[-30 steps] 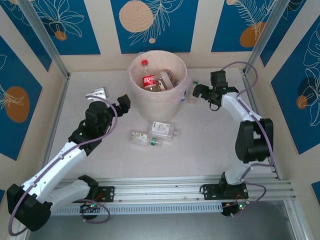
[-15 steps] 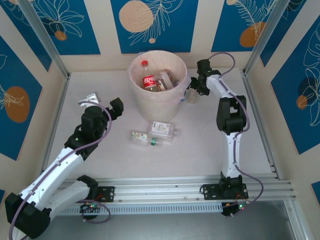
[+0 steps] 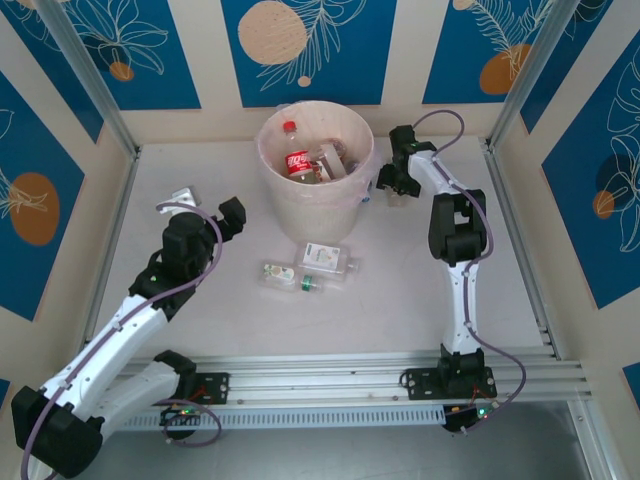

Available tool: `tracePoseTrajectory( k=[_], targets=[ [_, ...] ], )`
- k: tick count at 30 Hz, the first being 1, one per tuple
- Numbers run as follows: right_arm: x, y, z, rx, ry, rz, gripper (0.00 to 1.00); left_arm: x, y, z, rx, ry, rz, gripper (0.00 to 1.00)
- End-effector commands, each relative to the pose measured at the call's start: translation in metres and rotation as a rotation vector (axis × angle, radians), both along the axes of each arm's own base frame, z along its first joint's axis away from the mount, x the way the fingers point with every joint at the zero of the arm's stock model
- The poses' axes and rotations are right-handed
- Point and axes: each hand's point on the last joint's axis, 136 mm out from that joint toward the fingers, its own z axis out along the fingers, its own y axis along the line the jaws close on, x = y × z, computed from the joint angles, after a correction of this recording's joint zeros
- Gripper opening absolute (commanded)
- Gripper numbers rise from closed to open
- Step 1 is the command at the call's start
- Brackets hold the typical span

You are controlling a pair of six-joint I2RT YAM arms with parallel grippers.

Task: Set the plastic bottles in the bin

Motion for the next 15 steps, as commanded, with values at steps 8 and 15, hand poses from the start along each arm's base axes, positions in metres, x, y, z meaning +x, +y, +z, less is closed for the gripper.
tracePoseTrajectory(
  k=[8, 15],
  targets=[
    [-0.001, -0.011, 0.032, -0.026, -0.093, 0.019, 0.59, 0.0, 0.006, -0.008, -0.015, 0.02, 0.014, 1.0],
    [-0.024, -0.015, 0.087, 0.012, -0.311, 0.03, 0.52, 0.005, 0.002, -0.014, -0.027, 0.03, -0.006, 1.0]
  ],
)
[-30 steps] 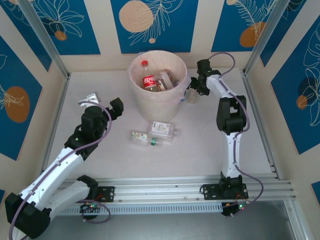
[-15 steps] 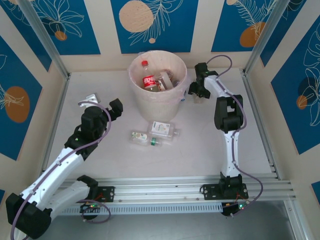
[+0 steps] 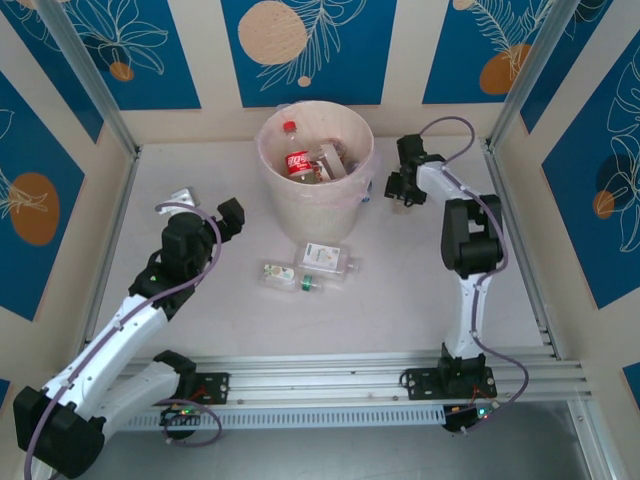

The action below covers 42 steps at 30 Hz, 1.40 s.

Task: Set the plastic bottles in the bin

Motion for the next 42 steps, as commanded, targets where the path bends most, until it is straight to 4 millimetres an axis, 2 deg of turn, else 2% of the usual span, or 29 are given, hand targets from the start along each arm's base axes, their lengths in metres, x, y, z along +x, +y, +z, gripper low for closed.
tracePoseTrajectory(
  k=[1, 8, 12, 18, 22, 26, 29, 32, 38, 42],
  targets=[
    [0.011, 0.0, 0.073, 0.03, -0.25, 0.019, 0.51, 0.004, -0.001, -0.008, -0.021, 0.015, -0.009, 1.0],
    [-0.024, 0.003, 0.132, 0.082, -0.418, 0.033, 0.46, 0.01, -0.01, -0.017, -0.026, 0.053, -0.046, 1.0],
    [-0.043, 0.011, 0.167, 0.117, -0.471, 0.057, 0.45, 0.013, -0.013, -0.022, -0.028, 0.072, -0.059, 1.0],
    [-0.071, 0.042, 0.237, 0.18, -0.603, 0.149, 0.45, 0.018, -0.018, -0.029, -0.035, 0.097, -0.073, 1.0],
    [-0.085, 0.062, 0.271, 0.232, -0.649, 0.201, 0.44, 0.021, -0.024, -0.033, -0.04, 0.118, -0.095, 1.0],
    [-0.098, 0.094, 0.301, 0.245, -0.689, 0.319, 0.44, 0.023, -0.026, -0.034, -0.043, 0.124, -0.102, 1.0],
    [-0.108, 0.122, 0.314, 0.268, -0.694, 0.418, 0.45, 0.023, -0.025, -0.036, -0.043, 0.128, -0.1, 1.0],
    [-0.113, 0.146, 0.319, 0.297, -0.669, 0.504, 0.45, 0.023, -0.026, -0.037, -0.045, 0.132, -0.104, 1.0],
    [-0.108, 0.182, 0.3, 0.272, -0.589, 0.609, 0.45, 0.022, -0.026, -0.039, -0.042, 0.14, -0.107, 1.0],
    [-0.096, 0.191, 0.285, 0.217, -0.533, 0.622, 0.46, 0.021, -0.025, -0.039, -0.038, 0.142, -0.106, 1.0]
  ],
)
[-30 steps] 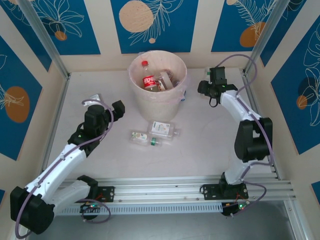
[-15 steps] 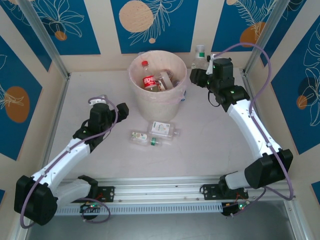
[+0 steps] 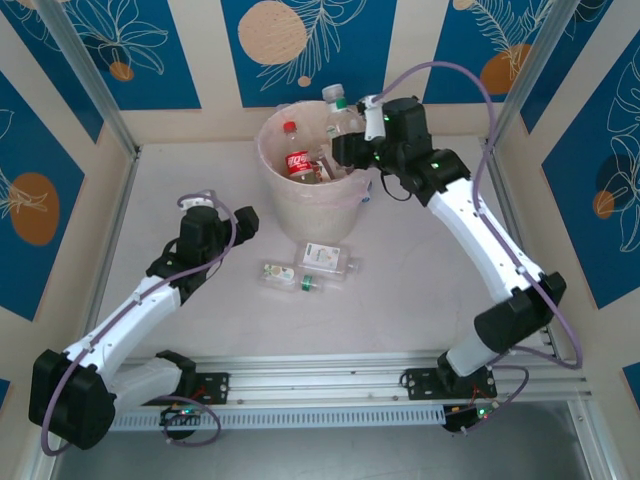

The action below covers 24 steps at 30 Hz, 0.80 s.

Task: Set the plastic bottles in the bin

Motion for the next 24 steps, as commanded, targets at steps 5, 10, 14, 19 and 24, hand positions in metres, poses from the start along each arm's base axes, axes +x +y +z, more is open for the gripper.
tracePoseTrajectory(
  k=[5, 10, 14, 19, 24],
  targets=[
    [0.02, -0.005, -0.032, -0.176, 0.095, -0.063, 0.46, 0.004, 0.006, 0.015, -0.019, -0.031, 0.02, 1.0],
    [0.032, -0.006, -0.049, -0.221, 0.121, -0.124, 0.49, 0.002, 0.009, 0.016, -0.017, -0.034, 0.03, 1.0],
    [0.028, 0.024, -0.053, -0.174, 0.157, -0.014, 0.52, 0.002, 0.011, 0.015, -0.017, -0.035, 0.035, 1.0],
    [0.037, 0.031, -0.048, -0.195, 0.148, -0.053, 0.74, 0.002, 0.011, 0.014, -0.019, -0.03, 0.034, 1.0],
    [0.034, 0.029, -0.017, -0.126, 0.055, -0.062, 0.9, 0.001, 0.013, 0.014, -0.016, -0.031, 0.039, 1.0]
  ],
)
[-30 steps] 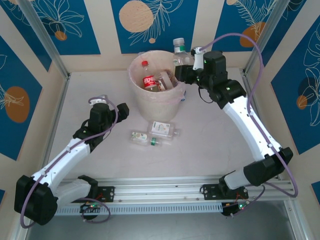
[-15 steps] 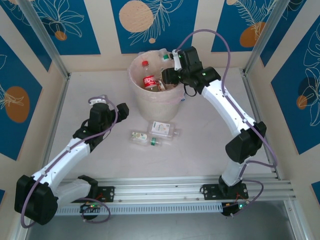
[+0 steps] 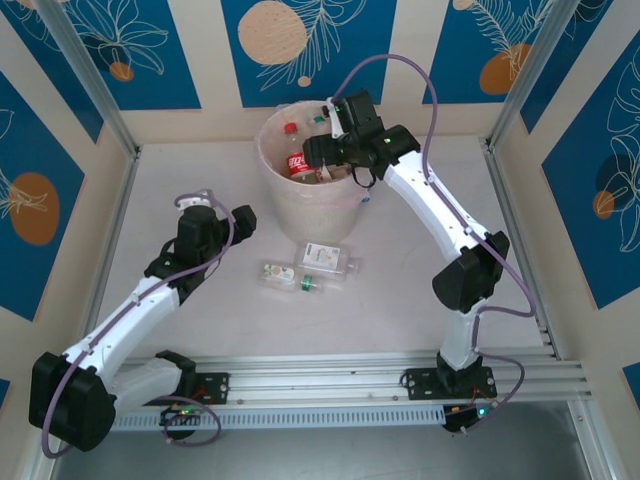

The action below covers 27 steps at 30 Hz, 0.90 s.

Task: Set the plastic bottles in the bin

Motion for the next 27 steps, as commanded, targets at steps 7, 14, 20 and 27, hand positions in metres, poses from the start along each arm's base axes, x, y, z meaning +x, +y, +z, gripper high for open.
tracePoseTrajectory(
  k=[7, 14, 20, 27],
  targets=[
    [-0.023, -0.017, 0.063, 0.16, -0.151, 0.005, 0.96, 0.0, 0.008, 0.008, -0.019, -0.016, 0.025, 1.0],
    [-0.026, -0.038, 0.063, 0.271, -0.124, 0.0, 0.96, 0.003, 0.005, 0.005, -0.029, -0.007, 0.02, 1.0],
    [-0.019, -0.008, 0.053, 0.28, -0.07, 0.101, 0.87, 0.005, 0.003, 0.004, -0.041, 0.001, 0.015, 1.0],
    [0.013, 0.036, 0.063, 0.326, -0.104, 0.155, 0.73, 0.004, 0.005, 0.004, -0.027, 0.003, 0.016, 1.0]
  ],
)
